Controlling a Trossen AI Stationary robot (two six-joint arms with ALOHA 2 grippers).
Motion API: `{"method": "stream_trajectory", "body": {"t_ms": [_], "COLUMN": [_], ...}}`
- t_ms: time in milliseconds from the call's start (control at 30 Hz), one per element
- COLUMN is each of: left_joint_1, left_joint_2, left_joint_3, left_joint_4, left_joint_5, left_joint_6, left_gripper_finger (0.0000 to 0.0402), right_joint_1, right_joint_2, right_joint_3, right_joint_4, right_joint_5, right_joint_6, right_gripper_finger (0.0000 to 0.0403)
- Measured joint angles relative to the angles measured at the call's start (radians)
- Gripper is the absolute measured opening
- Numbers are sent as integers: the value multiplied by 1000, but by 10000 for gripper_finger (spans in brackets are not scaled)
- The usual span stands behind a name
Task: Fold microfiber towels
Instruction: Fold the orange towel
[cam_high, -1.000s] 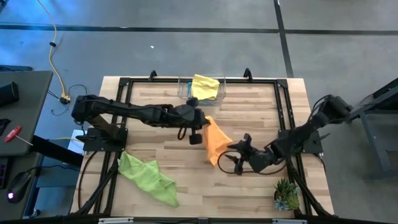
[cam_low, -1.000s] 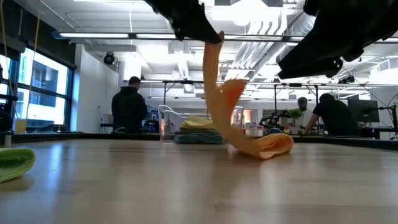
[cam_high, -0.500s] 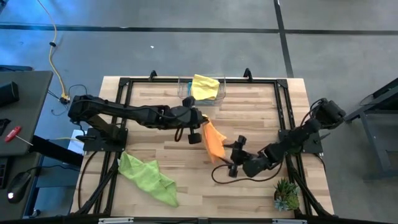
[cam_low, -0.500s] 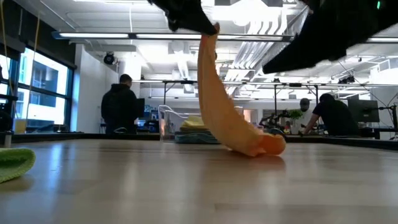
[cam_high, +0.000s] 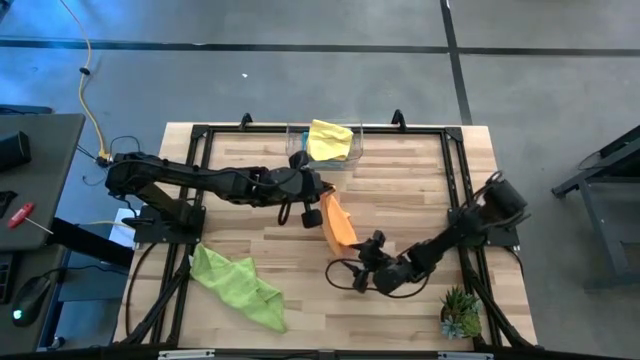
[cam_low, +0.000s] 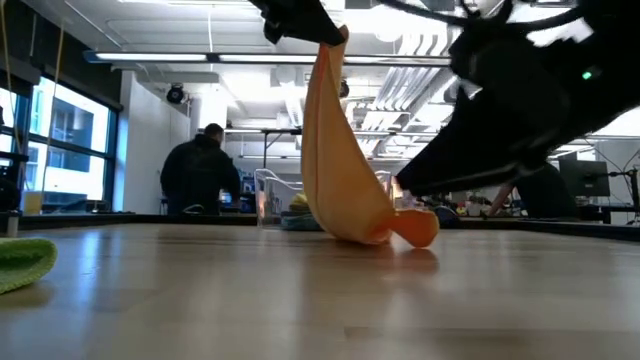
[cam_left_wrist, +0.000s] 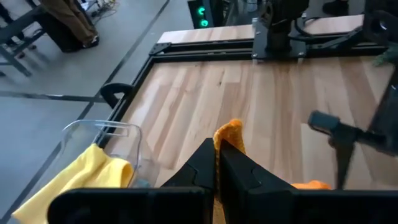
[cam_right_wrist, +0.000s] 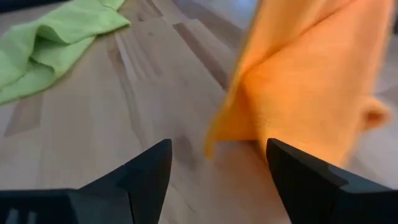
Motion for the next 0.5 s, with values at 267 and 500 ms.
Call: {"method": "stream_trajectory", "body": {"t_ms": [267,500], "left_joint_1": [0,0], "left_joint_2": [0,-2], "left_joint_3": [0,0], "left_joint_4": [0,-14], "left_joint_5": [-29,-50], "left_joint_6": [-1,-2], "left_gripper_finger": [0,0], "right_joint_1": [-61,-72], "right_joint_2": [128,147], "right_joint_3": [73,94], "right_joint_4": [61,36], "right_joint_5": [-8,42], "right_joint_6": [-29,-49], "right_gripper_finger": [210,87]}}
